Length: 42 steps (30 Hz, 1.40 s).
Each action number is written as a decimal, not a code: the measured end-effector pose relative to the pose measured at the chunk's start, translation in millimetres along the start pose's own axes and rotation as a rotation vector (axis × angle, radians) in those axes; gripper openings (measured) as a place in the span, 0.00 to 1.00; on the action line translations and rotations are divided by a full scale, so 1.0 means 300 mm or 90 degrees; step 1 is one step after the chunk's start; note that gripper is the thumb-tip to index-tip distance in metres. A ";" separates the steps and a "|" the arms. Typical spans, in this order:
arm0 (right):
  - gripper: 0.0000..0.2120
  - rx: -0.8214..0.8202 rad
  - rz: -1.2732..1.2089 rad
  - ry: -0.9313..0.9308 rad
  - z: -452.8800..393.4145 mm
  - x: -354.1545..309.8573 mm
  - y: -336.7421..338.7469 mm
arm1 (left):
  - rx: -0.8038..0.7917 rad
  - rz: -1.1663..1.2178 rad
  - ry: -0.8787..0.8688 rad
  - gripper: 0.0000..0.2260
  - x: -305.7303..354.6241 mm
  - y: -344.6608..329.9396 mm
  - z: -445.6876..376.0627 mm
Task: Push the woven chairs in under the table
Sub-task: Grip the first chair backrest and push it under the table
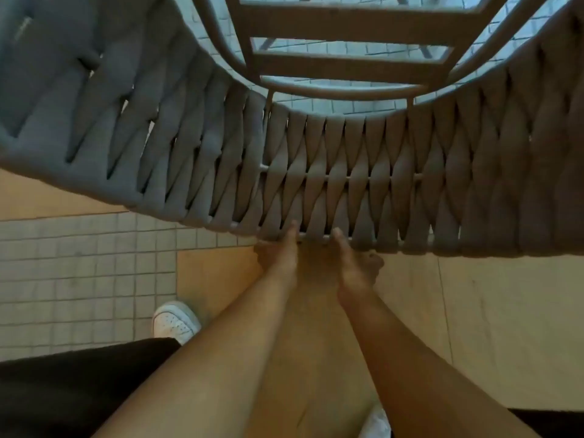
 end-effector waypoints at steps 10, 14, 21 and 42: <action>0.42 0.042 -0.268 -0.078 -0.132 0.054 -0.064 | -0.037 0.276 0.016 0.47 -0.012 -0.093 -0.151; 0.38 0.041 -0.272 -0.072 -0.122 0.046 -0.065 | -0.041 0.297 -0.002 0.44 -0.029 -0.088 -0.144; 0.36 0.039 -0.272 -0.066 -0.069 0.022 -0.041 | -0.052 0.248 -0.033 0.42 -0.038 -0.052 -0.092; 0.34 0.160 -0.112 -0.075 0.877 -0.491 0.288 | 0.096 -0.178 -0.607 0.33 0.287 0.632 0.961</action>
Point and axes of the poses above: each hand's wrist, its own z-axis away from the middle knuckle, its own y-axis out of the back of the hand, x = y × z, the point moved 5 cm from there along -z, towards the middle knuckle
